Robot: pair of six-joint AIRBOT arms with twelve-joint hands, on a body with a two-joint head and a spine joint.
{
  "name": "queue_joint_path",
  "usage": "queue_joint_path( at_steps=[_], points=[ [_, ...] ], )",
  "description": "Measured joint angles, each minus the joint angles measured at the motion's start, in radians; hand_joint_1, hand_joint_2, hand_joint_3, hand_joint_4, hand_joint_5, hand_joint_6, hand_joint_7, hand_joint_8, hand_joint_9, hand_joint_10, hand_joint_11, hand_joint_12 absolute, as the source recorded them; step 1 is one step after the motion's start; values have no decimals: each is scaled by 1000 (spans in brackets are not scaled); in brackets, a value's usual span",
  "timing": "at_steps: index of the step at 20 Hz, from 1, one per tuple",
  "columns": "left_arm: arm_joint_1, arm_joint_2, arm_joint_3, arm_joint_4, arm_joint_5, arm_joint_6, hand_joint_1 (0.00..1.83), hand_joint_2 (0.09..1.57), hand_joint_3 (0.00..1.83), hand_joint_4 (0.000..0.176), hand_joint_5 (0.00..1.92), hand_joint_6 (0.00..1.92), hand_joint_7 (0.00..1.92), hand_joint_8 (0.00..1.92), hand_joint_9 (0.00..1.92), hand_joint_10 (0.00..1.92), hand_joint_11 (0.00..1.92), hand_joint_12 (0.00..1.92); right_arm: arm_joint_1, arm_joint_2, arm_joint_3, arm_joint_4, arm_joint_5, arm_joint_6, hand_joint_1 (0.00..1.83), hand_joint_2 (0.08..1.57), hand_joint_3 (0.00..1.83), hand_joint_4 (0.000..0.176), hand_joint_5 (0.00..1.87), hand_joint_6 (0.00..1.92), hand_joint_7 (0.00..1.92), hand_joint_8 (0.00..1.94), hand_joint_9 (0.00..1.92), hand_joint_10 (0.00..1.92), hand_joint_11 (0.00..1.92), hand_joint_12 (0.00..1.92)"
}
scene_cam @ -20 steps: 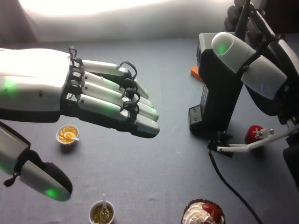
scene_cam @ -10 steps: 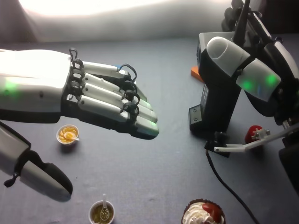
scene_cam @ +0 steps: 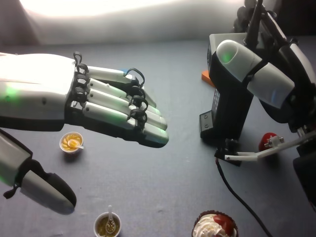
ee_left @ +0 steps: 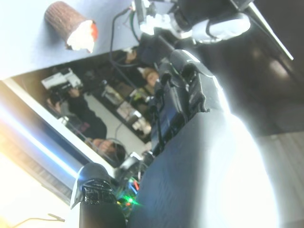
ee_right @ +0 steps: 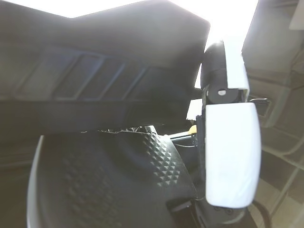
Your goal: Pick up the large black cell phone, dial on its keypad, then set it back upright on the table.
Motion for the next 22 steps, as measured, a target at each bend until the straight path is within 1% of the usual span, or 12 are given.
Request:
queue_joint_path(
  at_steps=[3,4,5,6,7,8,9,12,13,14,16,22],
  points=[
    [0,-1,0,1,4,-3,238,1103,0,0,274,8,311,9,346,13,87,696,3,0,-5,-4,4,-5,1098,1057,2,0,287,9,336,16,302,27,0,755],
    [0,-2,0,1,7,-4,224,1103,0,0,270,5,306,5,340,8,77,692,3,0,-6,-4,5,-8,1201,1114,11,0,397,19,430,21,472,64,78,950],
    [0,-2,0,3,8,-6,224,1103,0,0,270,5,306,5,340,8,77,692,3,0,-7,-5,5,-8,1201,1114,11,0,397,19,430,21,472,64,78,950],
    [0,-2,0,4,11,-8,235,1111,2,0,255,0,294,0,311,0,46,682,3,0,-7,-3,8,-8,1380,1188,8,0,591,23,670,37,724,141,314,1199],
    [0,-2,0,5,13,-8,235,1111,0,0,251,1,286,2,322,9,54,689,3,0,-7,-2,14,-7,1684,1163,0,0,716,34,812,51,690,1059,585,1692],
    [0,-2,0,5,13,-8,230,1109,0,0,258,4,295,5,339,16,71,696,3,0,-7,-9,21,4,1517,1220,0,0,624,1073,739,1013,728,1349,586,1838],
    [0,-2,0,5,14,-11,199,1115,2,0,248,1,285,1,331,11,68,694,10,0,-8,-24,26,-11,1484,1222,0,0,634,1261,752,1182,751,1394,570,1862],
    [0,-2,0,7,14,-14,235,1106,0,0,258,4,290,2,323,4,67,692,13,0,-8,-18,24,-10,1489,1133,0,0,901,997,928,1005,932,1146,650,1697],
    [0,-2,0,7,14,-15,252,1099,0,0,274,9,302,6,329,6,79,696,13,0,-8,-15,26,-11,1402,1120,0,0,938,936,957,1004,916,1260,721,1528],
    [0,-2,0,7,14,-15,233,1103,0,0,272,6,309,7,328,5,77,695,13,0,-8,-11,26,-13,1471,1127,1,0,909,968,929,987,907,1200,720,1661],
    [0,-2,0,7,14,-15,229,1106,0,0,267,3,314,7,329,4,62,688,16,2,-8,-8,23,-15,1488,1122,0,0,919,992,929,935,904,1157,768,1647],
    [0,-2,0,7,17,-15,219,1106,0,0,248,3,280,0,305,0,62,681,25,2,-19,-39,-2,-17,1483,1152,0,0,863,1017,859,1081,837,1274,734,1722]
  ],
)
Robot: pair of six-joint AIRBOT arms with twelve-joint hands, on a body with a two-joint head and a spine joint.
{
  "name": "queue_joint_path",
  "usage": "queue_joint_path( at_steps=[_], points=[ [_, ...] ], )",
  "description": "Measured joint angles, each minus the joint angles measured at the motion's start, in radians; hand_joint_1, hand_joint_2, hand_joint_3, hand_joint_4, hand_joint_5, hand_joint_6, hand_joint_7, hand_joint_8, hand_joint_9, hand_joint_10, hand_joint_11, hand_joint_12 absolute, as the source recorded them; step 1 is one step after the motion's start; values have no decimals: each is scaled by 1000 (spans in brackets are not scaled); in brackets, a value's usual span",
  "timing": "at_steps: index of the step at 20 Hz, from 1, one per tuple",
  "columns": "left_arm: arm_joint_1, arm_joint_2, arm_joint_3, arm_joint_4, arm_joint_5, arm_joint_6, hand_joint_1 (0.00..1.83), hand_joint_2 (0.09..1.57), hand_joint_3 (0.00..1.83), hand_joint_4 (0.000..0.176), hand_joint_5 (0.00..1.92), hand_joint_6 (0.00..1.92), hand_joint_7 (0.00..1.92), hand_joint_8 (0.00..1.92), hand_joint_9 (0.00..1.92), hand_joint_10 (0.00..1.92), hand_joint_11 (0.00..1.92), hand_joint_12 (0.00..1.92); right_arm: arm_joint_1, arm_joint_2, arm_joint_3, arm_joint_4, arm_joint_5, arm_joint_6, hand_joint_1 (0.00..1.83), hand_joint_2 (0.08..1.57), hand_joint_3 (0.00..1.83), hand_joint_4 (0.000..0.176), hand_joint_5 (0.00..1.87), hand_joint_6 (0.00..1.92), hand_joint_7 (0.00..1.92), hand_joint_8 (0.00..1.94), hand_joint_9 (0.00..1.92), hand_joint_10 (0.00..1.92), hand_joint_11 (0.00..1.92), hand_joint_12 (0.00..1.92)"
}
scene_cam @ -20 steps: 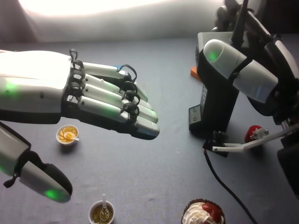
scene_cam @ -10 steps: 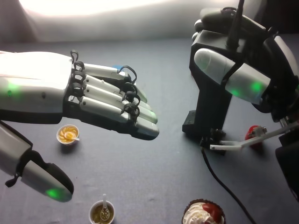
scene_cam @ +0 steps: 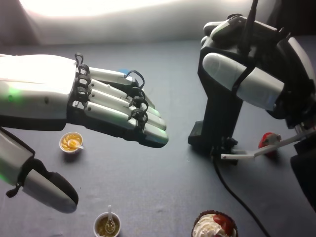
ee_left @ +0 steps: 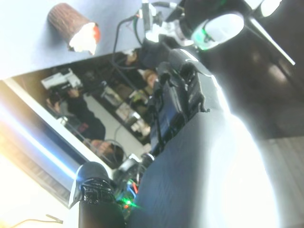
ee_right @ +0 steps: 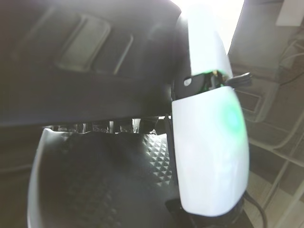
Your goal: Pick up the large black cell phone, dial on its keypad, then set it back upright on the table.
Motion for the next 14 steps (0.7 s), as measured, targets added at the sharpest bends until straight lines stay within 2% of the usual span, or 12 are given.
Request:
queue_joint_path(
  at_steps=[2,7,8,9,10,11,12,13,14],
  points=[
    [0,-1,0,0,0,0,232,1108,0,0,264,7,295,5,306,1,80,687,7,-1,-9,-39,-18,-2,1480,1165,0,0,858,1037,822,1138,797,1319,711,1750],
    [0,-1,0,-2,3,16,222,1111,1,0,248,0,280,0,300,0,61,673,44,26,-38,-174,-38,-2,1481,1151,0,0,882,1028,862,1058,823,1279,728,1722],
    [-1,-1,0,-3,4,22,235,1107,0,0,262,5,293,5,307,3,75,677,44,33,-39,-183,-35,-2,1386,1159,3,0,887,1072,857,1111,813,1396,716,1571],
    [-4,-1,0,-11,3,28,238,1107,0,0,266,6,291,4,310,4,80,677,47,42,-39,-190,-32,-2,1366,1166,2,0,876,1082,849,1146,804,1438,720,1541],
    [-8,-1,0,-16,3,42,235,1106,0,0,265,5,306,9,323,10,81,676,47,50,-38,-196,-32,-2,1360,1171,1,0,855,1134,840,1148,801,1439,707,1525],
    [-8,-1,0,-32,3,52,234,1105,0,0,273,8,306,8,335,14,91,679,47,56,-38,-207,-31,-2,1456,1159,0,0,861,1085,851,1086,815,1309,717,1684],
    [-8,-1,0,-48,3,79,233,1106,0,0,270,6,308,8,329,10,87,677,47,62,-37,-217,-32,-1,1381,1163,2,0,865,1100,859,1122,808,1406,700,1565],
    [-10,-1,-4,-64,8,105,229,1105,0,0,263,2,315,10,328,9,76,672,47,66,-33,-234,-32,2,1461,1154,1,0,877,1052,867,1074,818,1300,705,1695],
    [-10,-1,-13,-84,14,131,223,1105,0,0,275,6,316,9,330,8,87,674,47,75,-33,-253,-32,3,1385,1153,1,0,887,1075,889,1075,821,1378,697,1561]
  ],
)
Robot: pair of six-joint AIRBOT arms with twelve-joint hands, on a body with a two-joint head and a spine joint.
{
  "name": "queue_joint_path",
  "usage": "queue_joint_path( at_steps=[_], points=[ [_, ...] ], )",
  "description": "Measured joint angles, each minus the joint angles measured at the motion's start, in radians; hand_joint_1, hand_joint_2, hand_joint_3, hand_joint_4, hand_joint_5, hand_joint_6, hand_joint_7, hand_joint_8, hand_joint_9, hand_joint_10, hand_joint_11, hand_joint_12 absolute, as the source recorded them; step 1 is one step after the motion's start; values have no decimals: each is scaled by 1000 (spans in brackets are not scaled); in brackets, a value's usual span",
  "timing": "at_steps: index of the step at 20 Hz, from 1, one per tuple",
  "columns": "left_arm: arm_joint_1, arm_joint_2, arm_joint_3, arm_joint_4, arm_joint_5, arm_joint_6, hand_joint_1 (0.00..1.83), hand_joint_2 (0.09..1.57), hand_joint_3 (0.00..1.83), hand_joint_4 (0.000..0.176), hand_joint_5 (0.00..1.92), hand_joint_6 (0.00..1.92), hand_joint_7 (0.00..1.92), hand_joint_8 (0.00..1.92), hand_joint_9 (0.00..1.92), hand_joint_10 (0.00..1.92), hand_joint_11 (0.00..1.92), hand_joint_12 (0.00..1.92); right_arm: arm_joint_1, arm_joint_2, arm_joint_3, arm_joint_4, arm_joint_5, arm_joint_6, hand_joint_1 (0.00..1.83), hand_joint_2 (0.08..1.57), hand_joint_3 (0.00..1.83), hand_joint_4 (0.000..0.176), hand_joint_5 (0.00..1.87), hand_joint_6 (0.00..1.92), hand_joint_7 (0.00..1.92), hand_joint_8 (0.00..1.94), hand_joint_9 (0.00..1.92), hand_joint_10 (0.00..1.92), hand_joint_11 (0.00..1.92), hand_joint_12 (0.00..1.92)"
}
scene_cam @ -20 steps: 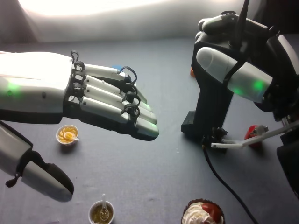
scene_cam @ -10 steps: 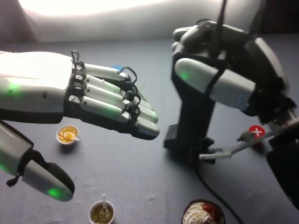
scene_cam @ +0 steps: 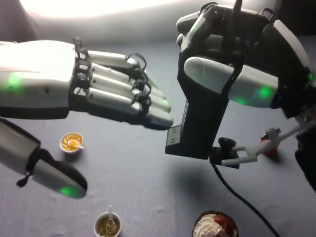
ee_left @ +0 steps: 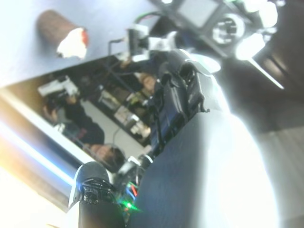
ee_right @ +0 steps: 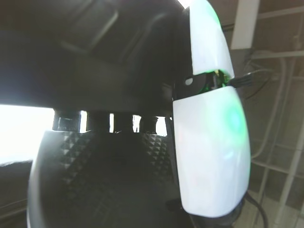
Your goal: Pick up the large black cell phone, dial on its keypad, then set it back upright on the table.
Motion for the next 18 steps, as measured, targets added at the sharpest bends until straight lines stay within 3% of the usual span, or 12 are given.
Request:
queue_joint_path(
  at_steps=[1,2,3,4,6,7,10,11,12,13,15,18],
  points=[
    [0,0,-5,-8,2,2,219,1107,0,0,269,3,302,2,316,2,80,668,0,11,0,-26,0,5,1371,1147,0,0,903,1062,910,1052,827,1379,698,1499],
    [0,0,-5,-8,-3,0,261,1115,2,3,261,1,297,0,328,6,82,669,0,23,0,-48,2,9,1460,1145,1,0,893,1040,901,1025,837,1272,696,1678],
    [0,1,-5,-5,-2,-3,320,1119,2,5,278,6,327,10,402,31,111,686,0,39,0,-64,2,15,1478,1144,1,0,887,1041,908,1007,835,1256,701,1714],
    [0,4,-5,-2,-3,-3,424,1167,2,6,259,1,437,9,566,46,176,759,0,50,0,-68,3,15,1391,1141,1,0,900,1072,932,1006,834,1340,701,1553],
    [2,8,11,-5,-18,-3,686,1167,0,29,234,0,701,11,853,104,446,953,0,74,0,-69,13,16,1373,1132,1,0,925,1029,960,985,843,1351,726,1468],
    [3,14,23,-5,-20,-5,815,1169,1,49,220,0,826,22,987,190,558,1113,0,84,0,-71,19,16,1374,1127,0,0,932,1020,978,963,847,1336,722,1449],
    [7,23,40,-3,-21,0,845,1168,0,54,217,0,860,6,971,314,577,1165,0,117,-19,-71,23,17,1374,1127,0,0,934,1018,982,958,847,1333,721,1446],
    [7,23,40,3,-30,-2,1230,1170,0,55,234,1,855,958,901,851,626,1457,0,133,-37,-80,24,13,1373,1130,1,0,924,1039,971,972,839,1348,712,1461],
    [7,23,40,9,-34,-4,1230,1170,0,55,234,1,855,958,901,851,626,1457,0,144,-43,-101,27,6,1373,1130,1,0,924,1039,971,972,839,1348,712,1461],
    [7,23,40,18,-36,-6,1294,1224,2,64,158,4,742,1329,788,1399,654,1728,0,158,-51,-140,37,-3,1372,1132,0,0,926,1044,970,963,831,1361,690,1478],
    [7,18,42,23,-35,-7,1317,1221,0,83,94,1,750,1404,706,1862,588,1921,-11,179,-69,-188,73,-16,1373,1130,0,0,922,1036,973,953,848,1351,713,1468],
    [7,13,43,32,-35,-32,1312,1227,3,94,71,2,734,1433,709,1921,626,1921,-20,193,-82,-245,119,-42,1371,1135,2,0,917,1033,959,992,831,1374,689,1523]
  ],
)
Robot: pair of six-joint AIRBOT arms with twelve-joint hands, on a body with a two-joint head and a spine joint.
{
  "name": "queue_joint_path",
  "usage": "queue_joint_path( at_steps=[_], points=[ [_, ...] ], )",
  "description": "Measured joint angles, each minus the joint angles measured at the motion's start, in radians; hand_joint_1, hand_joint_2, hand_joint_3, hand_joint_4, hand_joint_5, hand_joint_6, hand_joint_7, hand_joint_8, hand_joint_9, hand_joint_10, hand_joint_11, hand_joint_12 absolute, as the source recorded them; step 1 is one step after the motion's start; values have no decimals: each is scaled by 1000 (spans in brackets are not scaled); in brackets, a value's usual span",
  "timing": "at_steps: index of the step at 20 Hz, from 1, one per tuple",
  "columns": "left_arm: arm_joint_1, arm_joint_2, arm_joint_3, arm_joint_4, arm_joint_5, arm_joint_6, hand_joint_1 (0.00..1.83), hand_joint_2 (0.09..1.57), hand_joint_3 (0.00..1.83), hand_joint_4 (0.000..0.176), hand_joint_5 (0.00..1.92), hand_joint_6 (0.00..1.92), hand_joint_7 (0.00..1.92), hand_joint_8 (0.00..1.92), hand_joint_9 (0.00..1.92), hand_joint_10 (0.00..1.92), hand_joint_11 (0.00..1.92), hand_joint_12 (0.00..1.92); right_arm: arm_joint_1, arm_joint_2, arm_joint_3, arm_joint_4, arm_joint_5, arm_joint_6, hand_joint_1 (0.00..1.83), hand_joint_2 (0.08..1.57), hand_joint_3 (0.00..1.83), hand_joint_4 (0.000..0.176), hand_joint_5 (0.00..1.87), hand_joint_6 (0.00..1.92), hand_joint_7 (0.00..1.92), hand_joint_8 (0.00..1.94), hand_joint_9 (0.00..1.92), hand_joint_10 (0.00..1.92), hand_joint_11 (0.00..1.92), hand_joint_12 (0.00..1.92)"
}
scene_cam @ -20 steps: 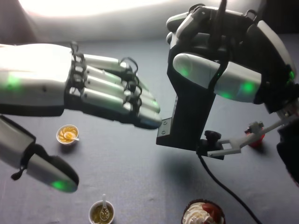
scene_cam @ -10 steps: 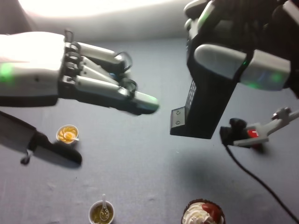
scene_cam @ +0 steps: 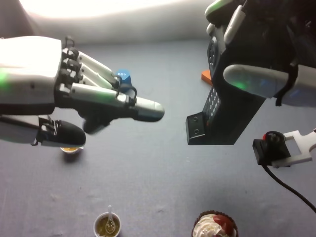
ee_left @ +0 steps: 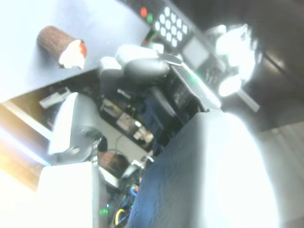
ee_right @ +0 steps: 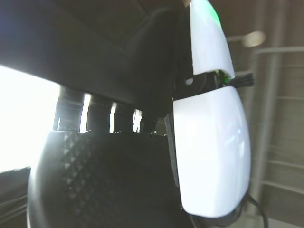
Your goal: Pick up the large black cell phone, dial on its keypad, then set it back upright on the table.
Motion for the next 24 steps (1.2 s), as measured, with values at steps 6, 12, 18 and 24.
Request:
queue_joint_path(
  at_steps=[6,12,18,24],
  points=[
    [0,-2,0,27,12,9,1319,1240,2,103,49,3,715,1477,898,1921,773,1921,-10,12,-7,13,42,-48,1370,1138,0,0,919,1026,954,1001,825,1382,690,1520],
    [7,-22,2,-3,96,27,1312,1256,6,118,52,2,684,1518,875,1921,824,1921,-10,-39,2,13,44,-93,1363,1165,3,0,882,1009,866,1140,794,1489,700,1612],
    [8,-37,2,-22,128,34,1317,1240,0,108,39,2,718,1464,746,1921,669,1921,22,-49,1,26,37,-119,1366,1147,0,0,926,997,899,1070,831,1405,732,1577],
    [21,-69,11,-40,179,60,1326,1232,0,117,61,5,736,1463,879,1921,716,1921,60,-49,-2,45,7,-132,1377,1120,0,0,1023,758,928,1048,870,1375,793,1366]
  ],
)
